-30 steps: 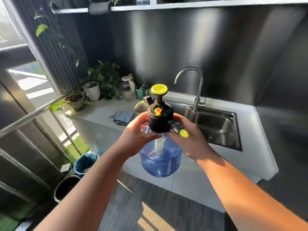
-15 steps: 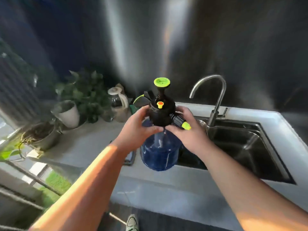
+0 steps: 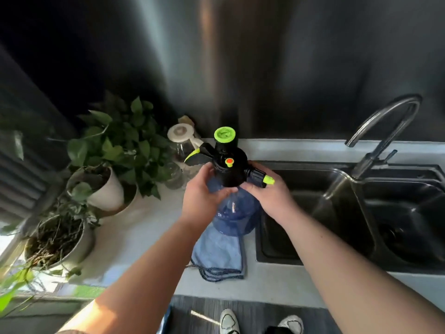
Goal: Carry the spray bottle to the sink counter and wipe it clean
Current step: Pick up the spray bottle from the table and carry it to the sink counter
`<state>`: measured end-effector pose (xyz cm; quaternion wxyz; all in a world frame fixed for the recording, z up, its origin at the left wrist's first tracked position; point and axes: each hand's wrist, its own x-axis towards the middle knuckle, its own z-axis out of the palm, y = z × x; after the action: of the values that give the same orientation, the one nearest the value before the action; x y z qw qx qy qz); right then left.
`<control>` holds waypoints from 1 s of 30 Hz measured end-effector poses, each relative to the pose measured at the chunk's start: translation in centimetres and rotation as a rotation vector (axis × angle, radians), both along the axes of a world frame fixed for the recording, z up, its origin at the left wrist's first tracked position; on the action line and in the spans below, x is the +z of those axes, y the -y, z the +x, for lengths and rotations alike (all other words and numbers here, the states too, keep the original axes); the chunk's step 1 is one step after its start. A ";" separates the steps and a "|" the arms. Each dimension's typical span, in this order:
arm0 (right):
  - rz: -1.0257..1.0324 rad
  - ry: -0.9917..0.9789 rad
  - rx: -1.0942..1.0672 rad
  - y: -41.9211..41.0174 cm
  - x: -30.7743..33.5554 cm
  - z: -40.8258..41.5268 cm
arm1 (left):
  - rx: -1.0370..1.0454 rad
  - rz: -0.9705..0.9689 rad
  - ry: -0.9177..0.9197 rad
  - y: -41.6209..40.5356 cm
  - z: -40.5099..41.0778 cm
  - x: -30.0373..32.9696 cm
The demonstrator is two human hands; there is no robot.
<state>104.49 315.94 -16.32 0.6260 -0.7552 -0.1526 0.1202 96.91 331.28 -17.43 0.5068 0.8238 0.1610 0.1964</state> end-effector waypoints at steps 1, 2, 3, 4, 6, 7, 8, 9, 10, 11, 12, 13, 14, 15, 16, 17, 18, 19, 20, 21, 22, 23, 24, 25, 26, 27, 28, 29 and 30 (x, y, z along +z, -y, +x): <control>-0.008 -0.010 0.006 -0.8 -0.7 0.6 | 0.016 0.003 0.002 -0.6 0.4 -0.7; -0.010 -0.015 0.015 -1.5 -1.4 1.3 | 0.031 0.014 0.009 -1.2 0.9 -1.3; -0.022 -0.020 0.030 -2.2 -2.2 2.0 | 0.045 0.020 0.008 -1.7 1.2 -2.0; -0.035 -0.032 0.044 -2.8 -2.9 2.6 | 0.063 0.021 0.004 -2.1 1.6 -2.7; -0.053 -0.040 0.062 -3.8 -4.0 3.7 | 0.124 0.033 0.008 -2.7 2.3 -3.6; -0.060 -0.051 0.072 -4.3 -4.6 4.2 | 0.147 0.038 0.000 -2.8 2.5 -3.9; -0.062 -0.071 0.076 -4.8 -5.1 4.6 | 0.162 0.037 -0.012 -2.9 2.8 -4.1; -0.066 -0.088 0.073 -5.2 -5.4 5.0 | 0.175 0.029 -0.023 -2.9 3.0 -4.3; -0.075 -0.106 0.066 -5.5 -5.7 5.4 | 0.191 0.024 -0.034 -3.0 3.3 -4.5; -0.097 -0.119 0.057 -5.8 -5.9 5.7 | 0.204 0.030 -0.043 -3.0 3.6 -4.7; -0.122 -0.123 0.050 -5.9 -6.1 6.0 | 0.212 0.041 -0.051 -3.2 3.9 -4.9; -0.153 -0.114 0.046 -6.1 -6.3 6.3 | 0.219 0.045 -0.059 -3.3 4.3 -5.1; -0.178 -0.108 0.044 -6.2 -6.4 6.5 | 0.225 0.047 -0.065 -3.4 4.5 -5.2; -0.213 -0.109 0.043 -6.4 -6.5 6.7 | 0.233 0.051 -0.070 -3.5 4.7 -5.3; -0.249 -0.114 0.043 -6.5 -6.7 6.8 | 0.243 0.060 -0.075 -3.5 4.9 -5.4; -0.276 -0.120 0.045 -6.5 -6.8 6.9 | 0.250 0.068 -0.079 -3.6 5.0 -5.6; -0.287 -0.127 0.047 -6.6 -6.9 6.9 | 0.253 0.075 -0.078 -3.6 5.1 -5.8; -0.293 -0.134 0.051 -6.6 -7.0 7.0 | 0.253 0.082 -0.077 -3.7 5.2 -6.0; -0.302 -0.146 0.051 -6.7 -7.0 7.1 | 0.251 0.086 -0.079 -3.8 5.3 -6.2; -0.314 -0.158 0.046 -6.7 -7.1 7.1 | 0.252 0.089 -0.084 -3.8 5.4 -6.4; -0.324 -0.164 0.038 -6.7 -7.2 7.2 | 0.258 0.095 -0.087 -3.8 5.5 -6.6; -0.333 -0.160 0.031 -6.7 -7.4 7.2 | 0.266 0.105 -0.086 -3.8 5.5 -6.7; -0.337 -0.154 0.020 -6.8 -7.5 7.3 | 0.275 0.113 -0.081 -3.8 5.6 -6.9; -0.336 -0.150 0.016 -6.9 -7.7 7.4 | 0.280 0.110 -0.077 -3.8 5.7 -7.0; -0.338 -0.140 0.026 -7.0 -7.7 7.4 | 0.282 0.099 -0.075 -3.9 5.7 -7.0; -0.343 -0.128 0.047 -7.1 -7.5 7.4 | 0.279 0.091 -0.073 -3.9 5.8 -7.0; -0.334 -0.118 0.079 -7.1 -7.3 7.4 | 0.273 0.089 -0.070 -4.0 5.9 -7.1; -0.299 -0.108 0.110 -7.0 -7.2 7.5 | 0.263 0.100 -0.072 -4.2 5.9 -7.2; -0.238 -0.105 0.125 -6.9 -7.2 7.5 | 0.246 0.125 -0.087 -4.4 5.9 -7.5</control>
<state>112.01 322.82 -23.54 0.5305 -0.8058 -0.1512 0.2154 102.84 335.64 -24.90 0.4191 0.8356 0.2699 0.2307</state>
